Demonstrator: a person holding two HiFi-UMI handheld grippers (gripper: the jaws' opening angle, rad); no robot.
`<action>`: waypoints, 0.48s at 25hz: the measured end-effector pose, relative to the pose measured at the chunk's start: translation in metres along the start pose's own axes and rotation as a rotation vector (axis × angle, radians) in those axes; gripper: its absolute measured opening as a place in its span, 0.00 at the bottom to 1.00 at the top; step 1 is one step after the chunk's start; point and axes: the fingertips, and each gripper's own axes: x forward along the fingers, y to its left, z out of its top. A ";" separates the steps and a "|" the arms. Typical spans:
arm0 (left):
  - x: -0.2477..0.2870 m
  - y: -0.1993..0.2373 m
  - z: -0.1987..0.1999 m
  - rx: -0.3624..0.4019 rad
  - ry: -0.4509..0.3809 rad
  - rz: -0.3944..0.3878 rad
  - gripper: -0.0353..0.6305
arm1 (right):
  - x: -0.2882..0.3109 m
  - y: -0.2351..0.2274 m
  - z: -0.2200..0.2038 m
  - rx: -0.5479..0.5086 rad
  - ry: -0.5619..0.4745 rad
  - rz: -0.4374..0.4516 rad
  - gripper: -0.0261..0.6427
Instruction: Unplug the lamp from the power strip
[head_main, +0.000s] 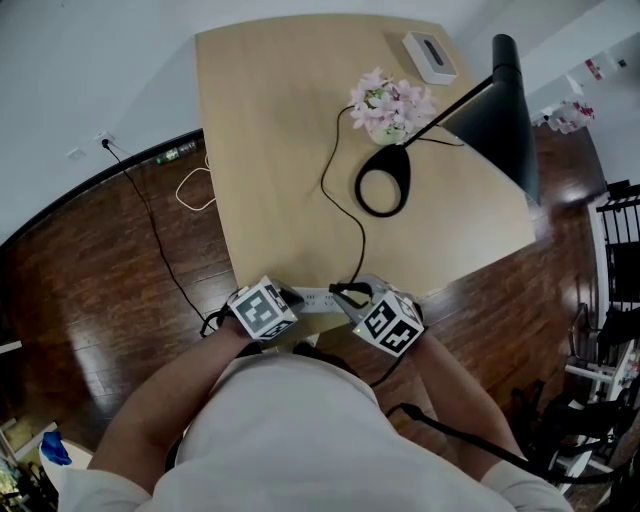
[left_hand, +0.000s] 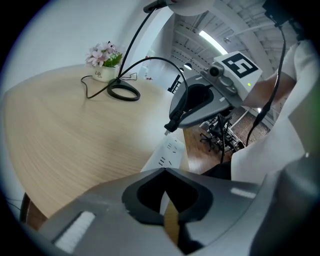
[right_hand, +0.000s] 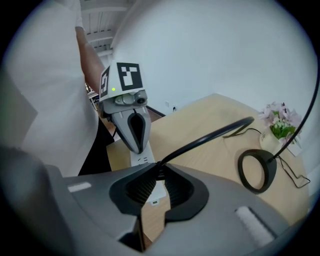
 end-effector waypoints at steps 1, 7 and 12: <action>0.000 0.000 0.000 0.000 0.000 0.000 0.05 | 0.000 -0.006 -0.003 0.010 0.001 -0.011 0.13; 0.002 0.000 0.001 -0.010 0.003 -0.004 0.06 | 0.013 -0.032 -0.030 0.055 0.037 -0.044 0.13; 0.001 0.001 0.001 -0.023 -0.007 0.007 0.06 | 0.022 -0.037 -0.037 0.059 0.029 -0.044 0.13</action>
